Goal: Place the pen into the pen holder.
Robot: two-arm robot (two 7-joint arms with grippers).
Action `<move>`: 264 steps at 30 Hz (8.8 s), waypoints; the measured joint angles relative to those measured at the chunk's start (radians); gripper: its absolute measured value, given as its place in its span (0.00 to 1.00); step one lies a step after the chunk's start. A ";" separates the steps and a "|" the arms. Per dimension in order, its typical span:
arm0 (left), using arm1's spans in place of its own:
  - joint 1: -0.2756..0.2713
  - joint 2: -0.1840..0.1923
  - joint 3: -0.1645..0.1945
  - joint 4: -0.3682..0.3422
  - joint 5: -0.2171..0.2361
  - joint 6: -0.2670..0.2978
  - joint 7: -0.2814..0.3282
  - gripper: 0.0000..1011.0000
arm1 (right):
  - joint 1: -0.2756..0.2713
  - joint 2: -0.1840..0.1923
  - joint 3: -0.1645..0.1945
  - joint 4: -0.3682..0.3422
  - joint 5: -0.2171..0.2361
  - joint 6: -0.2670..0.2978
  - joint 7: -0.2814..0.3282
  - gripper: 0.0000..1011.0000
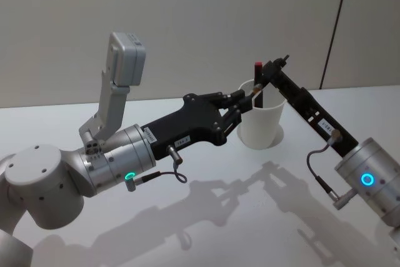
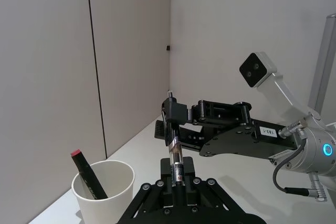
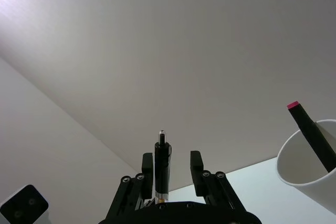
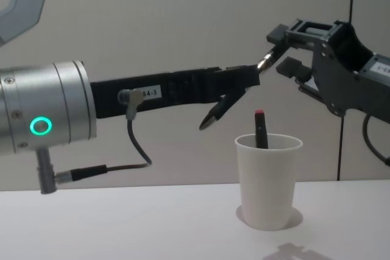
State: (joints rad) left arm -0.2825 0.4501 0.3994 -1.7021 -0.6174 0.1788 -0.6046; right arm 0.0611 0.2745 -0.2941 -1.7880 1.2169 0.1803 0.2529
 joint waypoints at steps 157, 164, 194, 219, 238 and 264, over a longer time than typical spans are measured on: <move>0.000 0.000 0.000 0.000 0.000 0.000 0.000 0.99 | 0.309 -0.028 -0.032 0.421 -0.864 -0.249 0.124 0.45; 0.000 0.000 0.000 0.000 0.000 0.000 0.000 0.99 | 0.308 -0.028 -0.032 0.424 -0.870 -0.251 0.121 0.66; 0.000 0.000 0.000 0.000 0.000 0.000 0.000 0.99 | 0.227 0.031 0.010 0.290 -0.776 -0.174 -0.025 0.99; 0.017 -0.025 0.020 0.028 0.151 -0.060 0.215 0.99 | 0.077 0.049 0.040 0.155 -0.850 -0.159 -0.107 0.99; 0.036 -0.055 0.044 0.061 0.333 -0.132 0.475 0.99 | -0.070 0.063 0.068 0.026 -0.926 -0.146 -0.184 0.99; 0.046 -0.068 0.055 0.076 0.417 -0.165 0.594 0.99 | -0.076 0.063 0.068 0.021 -0.930 -0.146 -0.186 0.99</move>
State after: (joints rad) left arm -0.2366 0.3819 0.4545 -1.6256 -0.2003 0.0134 -0.0108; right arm -0.0147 0.3374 -0.2259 -1.7669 0.2873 0.0341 0.0664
